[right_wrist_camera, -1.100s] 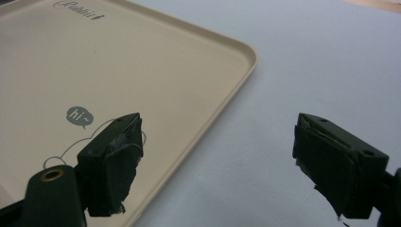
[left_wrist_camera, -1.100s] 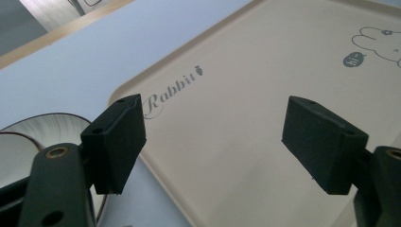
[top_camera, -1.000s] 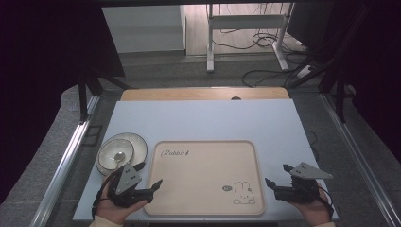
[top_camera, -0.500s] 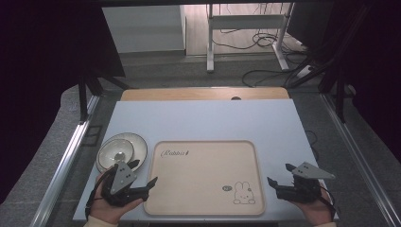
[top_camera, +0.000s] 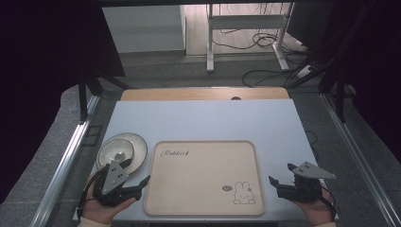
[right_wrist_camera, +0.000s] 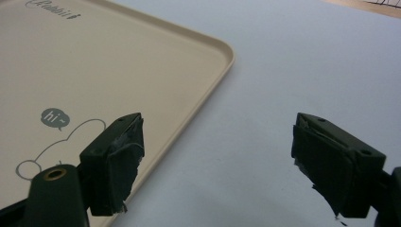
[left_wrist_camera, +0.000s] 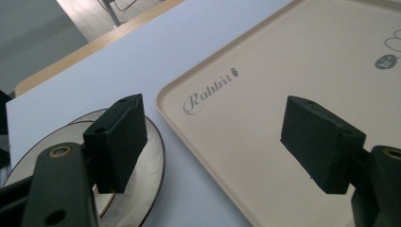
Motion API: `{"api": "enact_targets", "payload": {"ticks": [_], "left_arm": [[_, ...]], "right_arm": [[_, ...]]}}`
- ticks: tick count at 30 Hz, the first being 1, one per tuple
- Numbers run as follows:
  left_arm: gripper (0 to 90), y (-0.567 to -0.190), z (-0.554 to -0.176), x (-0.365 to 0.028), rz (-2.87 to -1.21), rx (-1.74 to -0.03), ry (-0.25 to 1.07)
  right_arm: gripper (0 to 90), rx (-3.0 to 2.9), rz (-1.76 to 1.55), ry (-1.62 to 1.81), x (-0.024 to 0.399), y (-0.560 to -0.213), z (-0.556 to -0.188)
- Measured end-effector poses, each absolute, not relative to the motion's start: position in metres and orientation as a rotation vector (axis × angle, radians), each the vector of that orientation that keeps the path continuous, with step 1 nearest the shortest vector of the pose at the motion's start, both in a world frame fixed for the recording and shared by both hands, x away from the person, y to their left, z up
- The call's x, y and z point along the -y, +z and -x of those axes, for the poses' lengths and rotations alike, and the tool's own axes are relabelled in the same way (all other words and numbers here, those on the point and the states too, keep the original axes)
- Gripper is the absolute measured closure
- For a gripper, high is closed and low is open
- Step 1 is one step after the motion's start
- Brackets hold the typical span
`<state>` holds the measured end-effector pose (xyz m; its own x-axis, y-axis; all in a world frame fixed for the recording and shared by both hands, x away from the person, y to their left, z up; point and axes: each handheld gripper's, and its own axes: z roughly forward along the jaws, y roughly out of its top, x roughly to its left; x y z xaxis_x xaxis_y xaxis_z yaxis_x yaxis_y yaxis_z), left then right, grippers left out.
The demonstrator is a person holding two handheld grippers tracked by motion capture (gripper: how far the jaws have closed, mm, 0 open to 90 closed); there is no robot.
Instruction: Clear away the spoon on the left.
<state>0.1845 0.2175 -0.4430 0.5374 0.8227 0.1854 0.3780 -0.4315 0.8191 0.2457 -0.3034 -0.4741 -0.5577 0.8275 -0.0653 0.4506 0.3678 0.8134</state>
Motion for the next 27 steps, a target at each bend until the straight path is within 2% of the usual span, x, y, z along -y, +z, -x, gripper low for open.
{"api": "enact_targets", "payload": {"ticks": [27], "left_arm": [[25.3,-0.465,-0.175,-0.275,-1.963,-1.121,0.787]], "right_arm": [[18.0,-2.191,-1.109,1.059,0.300,-0.477,-0.246]]}}
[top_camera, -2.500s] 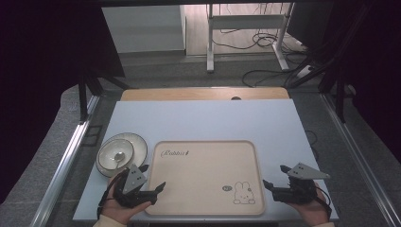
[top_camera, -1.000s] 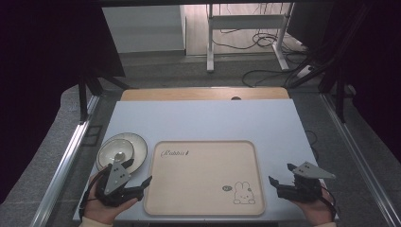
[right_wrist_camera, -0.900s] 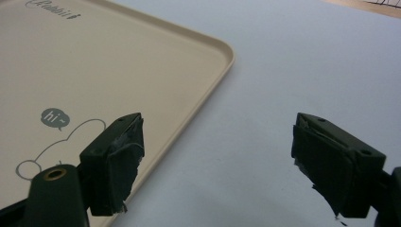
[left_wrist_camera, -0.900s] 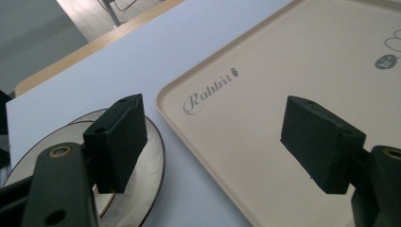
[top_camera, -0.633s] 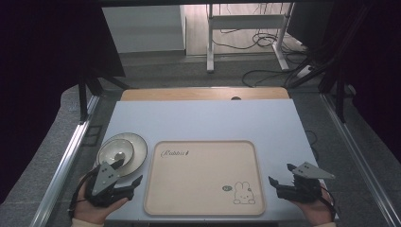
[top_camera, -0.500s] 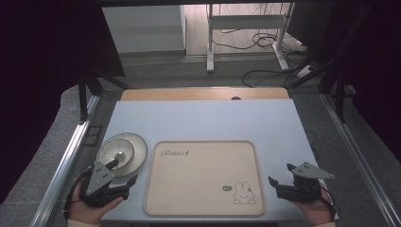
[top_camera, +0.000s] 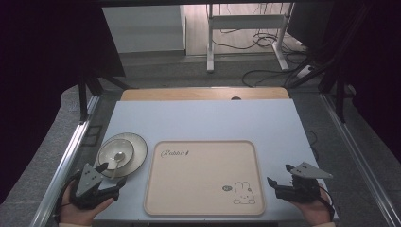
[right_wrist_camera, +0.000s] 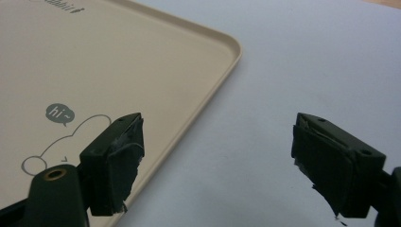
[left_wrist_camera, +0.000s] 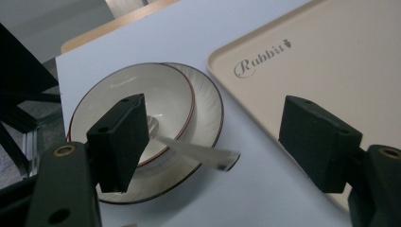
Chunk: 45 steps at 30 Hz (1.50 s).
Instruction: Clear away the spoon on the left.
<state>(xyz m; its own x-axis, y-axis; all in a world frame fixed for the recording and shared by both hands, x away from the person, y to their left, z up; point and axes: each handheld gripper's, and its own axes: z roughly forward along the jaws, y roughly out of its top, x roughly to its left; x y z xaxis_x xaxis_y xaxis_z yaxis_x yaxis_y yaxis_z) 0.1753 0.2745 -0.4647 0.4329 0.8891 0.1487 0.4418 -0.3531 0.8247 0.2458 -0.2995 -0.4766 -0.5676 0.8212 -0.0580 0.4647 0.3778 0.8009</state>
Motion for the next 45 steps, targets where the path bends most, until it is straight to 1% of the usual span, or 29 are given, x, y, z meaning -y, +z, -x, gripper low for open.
{"api": "enact_targets", "payload": {"ticks": [5,10,26,32,45], "left_arm": [[27.6,-0.469,-0.174,-0.280,-1.971,-1.123,0.795],[32.4,-0.473,-0.175,-0.282,-1.989,-1.129,0.794],[58.4,-0.479,-0.177,-0.283,-2.018,-1.123,0.822],[65.9,-0.480,-0.178,-0.282,-2.032,-1.113,0.820],[78.9,-0.480,-0.179,-0.280,-2.065,-1.105,0.842]], "right_arm": [[18.0,-2.197,-1.108,1.059,0.299,-0.477,-0.246],[18.0,-2.202,-1.111,1.051,0.299,-0.478,-0.246],[18.0,-2.211,-1.113,1.042,0.299,-0.479,-0.247],[18.0,-2.210,-1.113,1.040,0.299,-0.479,-0.247],[18.0,-2.211,-1.108,1.042,0.299,-0.479,-0.247]]}}
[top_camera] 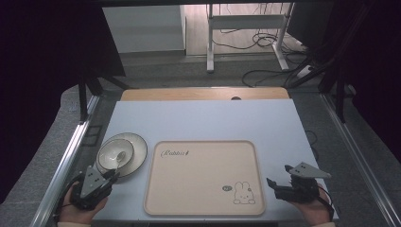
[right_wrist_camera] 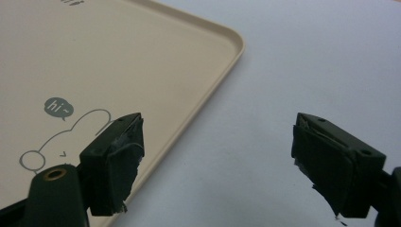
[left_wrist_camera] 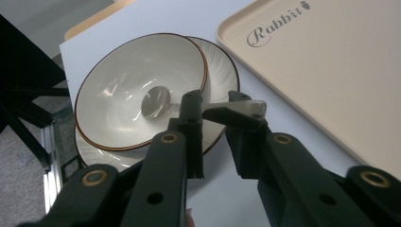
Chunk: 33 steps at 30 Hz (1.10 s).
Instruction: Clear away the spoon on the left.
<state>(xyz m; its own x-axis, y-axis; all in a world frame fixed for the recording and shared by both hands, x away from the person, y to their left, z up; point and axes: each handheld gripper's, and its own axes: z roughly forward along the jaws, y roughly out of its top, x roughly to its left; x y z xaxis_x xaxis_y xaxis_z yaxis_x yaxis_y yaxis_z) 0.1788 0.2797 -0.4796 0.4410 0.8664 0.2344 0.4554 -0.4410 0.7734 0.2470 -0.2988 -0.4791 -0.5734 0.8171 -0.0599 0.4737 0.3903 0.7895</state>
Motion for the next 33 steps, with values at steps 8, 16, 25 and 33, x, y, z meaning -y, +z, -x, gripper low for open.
{"api": "enact_targets", "payload": {"ticks": [8,16,25,33], "left_arm": [[84.0,-0.477,-0.178,-0.282,-2.050,-1.129,0.878],[88.3,-0.476,-0.178,-0.287,-2.006,-1.167,0.908],[89.7,-0.474,-0.177,-0.289,-1.968,-1.172,0.931],[89.8,-0.472,-0.175,-0.291,-1.930,-1.175,0.936]], "right_arm": [[17.9,-2.210,-1.103,1.039,0.299,-0.479,-0.247],[17.8,-2.211,-1.101,1.038,0.299,-0.480,-0.247],[17.7,-2.209,-1.101,1.031,0.299,-0.480,-0.247],[17.7,-2.207,-1.100,1.030,0.299,-0.480,-0.247]]}}
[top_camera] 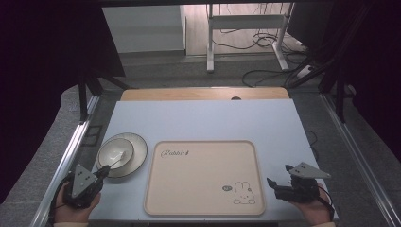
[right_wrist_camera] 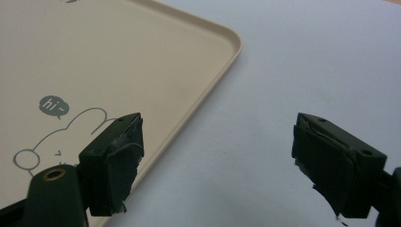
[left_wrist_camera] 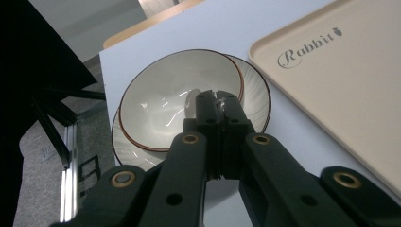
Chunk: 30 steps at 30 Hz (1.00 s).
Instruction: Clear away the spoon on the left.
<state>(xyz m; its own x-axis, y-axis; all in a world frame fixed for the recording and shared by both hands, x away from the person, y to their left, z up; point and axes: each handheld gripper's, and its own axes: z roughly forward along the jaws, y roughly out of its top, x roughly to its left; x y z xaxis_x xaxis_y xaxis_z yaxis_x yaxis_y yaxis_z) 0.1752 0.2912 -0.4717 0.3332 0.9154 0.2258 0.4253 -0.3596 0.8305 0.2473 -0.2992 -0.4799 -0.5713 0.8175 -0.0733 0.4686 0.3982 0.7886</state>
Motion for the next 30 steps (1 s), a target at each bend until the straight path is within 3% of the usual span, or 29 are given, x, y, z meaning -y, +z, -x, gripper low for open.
{"api": "enact_targets", "payload": {"ticks": [30], "left_arm": [[89.9,-0.456,-0.165,-0.291,-1.807,-1.130,0.991]], "right_arm": [[17.7,-2.209,-1.097,1.027,0.299,-0.480,-0.248]]}}
